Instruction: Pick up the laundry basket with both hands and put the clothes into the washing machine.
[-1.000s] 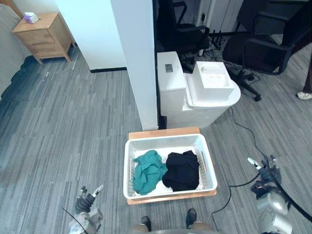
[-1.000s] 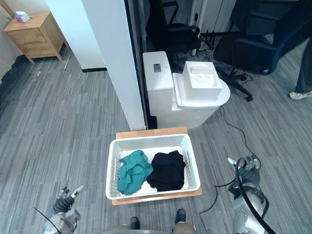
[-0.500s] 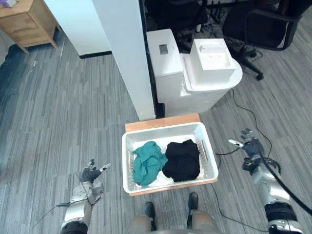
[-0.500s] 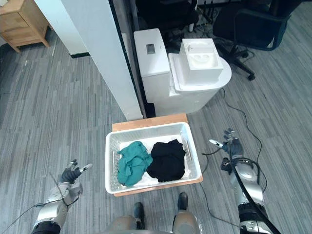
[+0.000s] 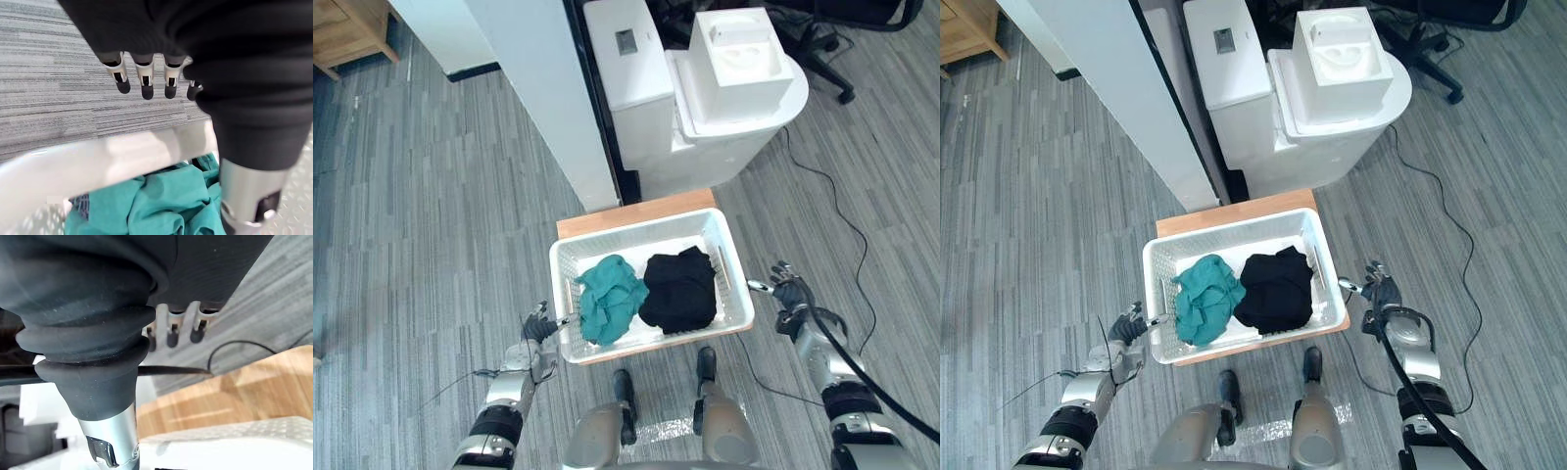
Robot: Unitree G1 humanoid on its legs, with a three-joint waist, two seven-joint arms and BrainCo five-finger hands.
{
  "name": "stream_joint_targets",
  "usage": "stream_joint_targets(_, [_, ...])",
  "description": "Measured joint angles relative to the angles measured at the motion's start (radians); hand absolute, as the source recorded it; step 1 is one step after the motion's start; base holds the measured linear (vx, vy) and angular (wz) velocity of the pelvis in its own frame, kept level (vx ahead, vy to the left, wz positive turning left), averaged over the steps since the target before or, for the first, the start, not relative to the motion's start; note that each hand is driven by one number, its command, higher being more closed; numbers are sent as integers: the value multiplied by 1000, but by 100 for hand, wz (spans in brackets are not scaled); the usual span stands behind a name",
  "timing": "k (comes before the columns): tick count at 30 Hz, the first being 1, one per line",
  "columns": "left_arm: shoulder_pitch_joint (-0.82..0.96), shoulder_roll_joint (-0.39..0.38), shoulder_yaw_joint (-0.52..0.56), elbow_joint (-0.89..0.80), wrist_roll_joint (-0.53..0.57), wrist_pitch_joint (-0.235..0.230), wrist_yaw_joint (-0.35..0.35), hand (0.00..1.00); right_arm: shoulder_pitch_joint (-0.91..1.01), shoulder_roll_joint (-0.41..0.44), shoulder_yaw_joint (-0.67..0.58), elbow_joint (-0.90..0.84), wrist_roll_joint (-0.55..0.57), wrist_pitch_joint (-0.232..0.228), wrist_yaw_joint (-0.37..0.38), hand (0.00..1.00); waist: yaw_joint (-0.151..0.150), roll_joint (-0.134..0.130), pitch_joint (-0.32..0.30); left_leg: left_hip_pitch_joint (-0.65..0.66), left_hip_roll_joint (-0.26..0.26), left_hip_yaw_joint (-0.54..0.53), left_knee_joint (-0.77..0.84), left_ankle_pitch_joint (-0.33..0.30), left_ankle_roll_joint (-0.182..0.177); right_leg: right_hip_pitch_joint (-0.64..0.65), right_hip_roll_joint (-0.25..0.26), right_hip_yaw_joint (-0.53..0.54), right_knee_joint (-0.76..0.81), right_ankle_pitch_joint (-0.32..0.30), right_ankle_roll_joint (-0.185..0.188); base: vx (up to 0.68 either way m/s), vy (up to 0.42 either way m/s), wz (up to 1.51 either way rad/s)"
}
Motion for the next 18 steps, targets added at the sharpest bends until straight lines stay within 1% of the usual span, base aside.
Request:
stream_joint_targets(3, [-3,-12,-10,-2,0,-1,0,0,-12,3,0,7,-11,0,-18,0,-2,4,3,-1,-1,3,0,2,2,-3,0,2,0,3,-2,-43,-4,-3])
stream_joint_targets(5, [-5,-18,-11,-2,0,-1,1,0,-25,3,0,39,-14,1,-19,0,-2,4,3,-1,-3,5,-2,3,4,-4,-1,3,-2,6,-6,-15,1,-2])
stream_joint_targets(9, [-37,-20,-24,-2,0,-1,2,0,-50,5,-3,77,-22,5,-19,0,-3,2,27,-3,-9,5,-9,13,13,-5,-4,2,-12,19,-11,-30,10,1])
stream_joint_targets(12, [-40,-20,-26,-2,0,-1,17,0,-58,7,-5,79,-33,6,-20,0,-2,2,28,-7,-10,5,-9,15,13,-4,-5,2,-21,25,-10,-13,4,0])
stream_joint_targets(16, [-42,-20,-45,-3,0,-1,20,0,-87,8,-7,108,-50,8,-19,0,-3,3,30,-7,-10,5,-9,16,13,-4,-5,10,-20,26,-10,0,0,0])
stream_joint_targets(18, [-42,-20,-47,-13,0,-1,20,0,-107,8,-7,108,-57,9,-20,0,-2,2,44,-6,-8,8,-7,17,13,-4,-3,18,-19,32,-19,-36,10,-3])
